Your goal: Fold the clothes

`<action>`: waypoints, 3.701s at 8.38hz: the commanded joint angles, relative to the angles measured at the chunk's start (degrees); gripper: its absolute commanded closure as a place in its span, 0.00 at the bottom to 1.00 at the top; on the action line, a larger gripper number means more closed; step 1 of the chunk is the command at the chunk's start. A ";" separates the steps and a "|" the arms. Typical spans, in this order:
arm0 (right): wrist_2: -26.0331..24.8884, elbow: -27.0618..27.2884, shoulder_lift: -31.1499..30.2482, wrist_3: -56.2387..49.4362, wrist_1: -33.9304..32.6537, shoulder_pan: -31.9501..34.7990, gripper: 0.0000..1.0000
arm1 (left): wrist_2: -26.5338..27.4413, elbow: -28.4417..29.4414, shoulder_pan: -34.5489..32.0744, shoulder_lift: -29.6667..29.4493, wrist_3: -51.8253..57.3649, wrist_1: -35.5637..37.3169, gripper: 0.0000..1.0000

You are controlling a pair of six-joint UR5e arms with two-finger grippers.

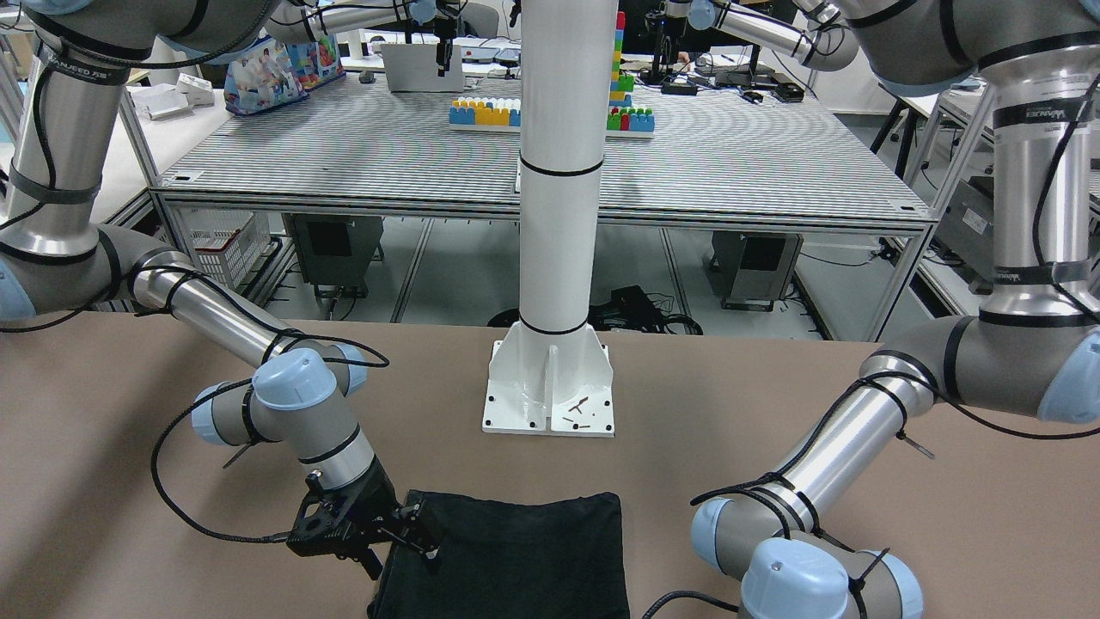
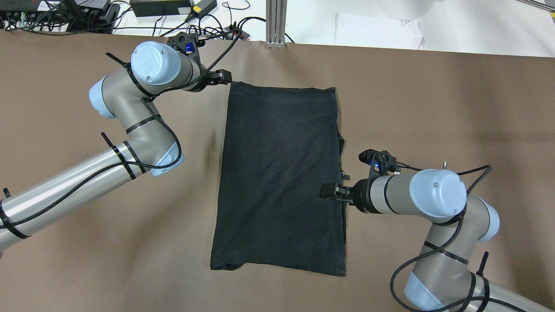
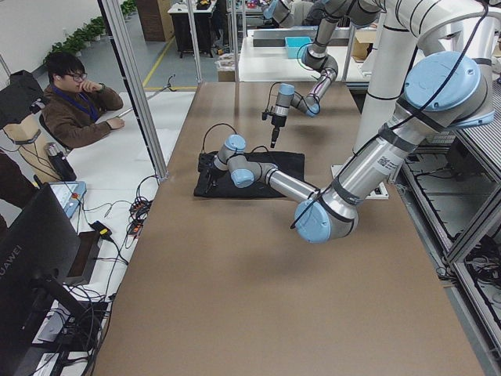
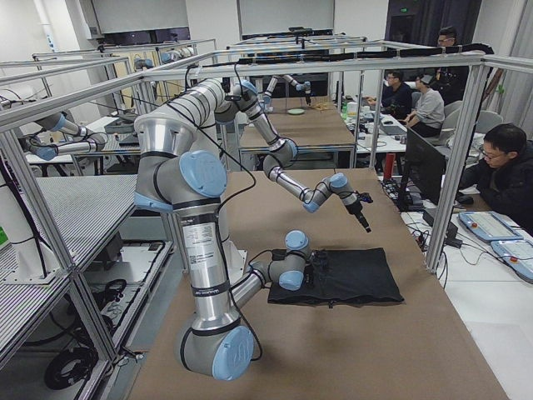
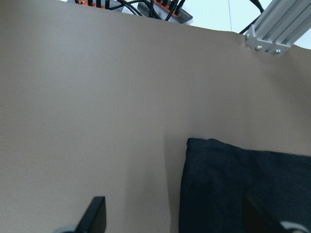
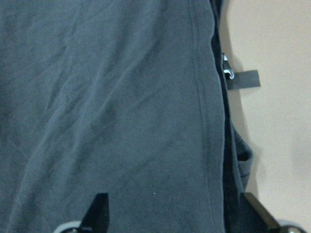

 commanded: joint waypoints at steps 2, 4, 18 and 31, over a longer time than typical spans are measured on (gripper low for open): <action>-3.86 -0.42 -4.86 2.84 7.76 -5.29 0.06 | 0.09 0.12 0.00 0.00 -0.01 -0.31 0.00; -6.87 -0.16 -4.15 6.73 7.76 -8.04 0.06 | 0.09 0.12 0.00 0.18 -0.01 -0.31 0.00; -18.38 -2.79 -1.27 12.45 6.97 -19.29 0.20 | 2.99 0.03 1.23 0.70 -0.10 -0.49 0.00; -18.56 0.01 3.94 15.70 1.96 -17.53 1.00 | -9.29 -13.54 1.06 12.08 -10.89 -7.25 0.00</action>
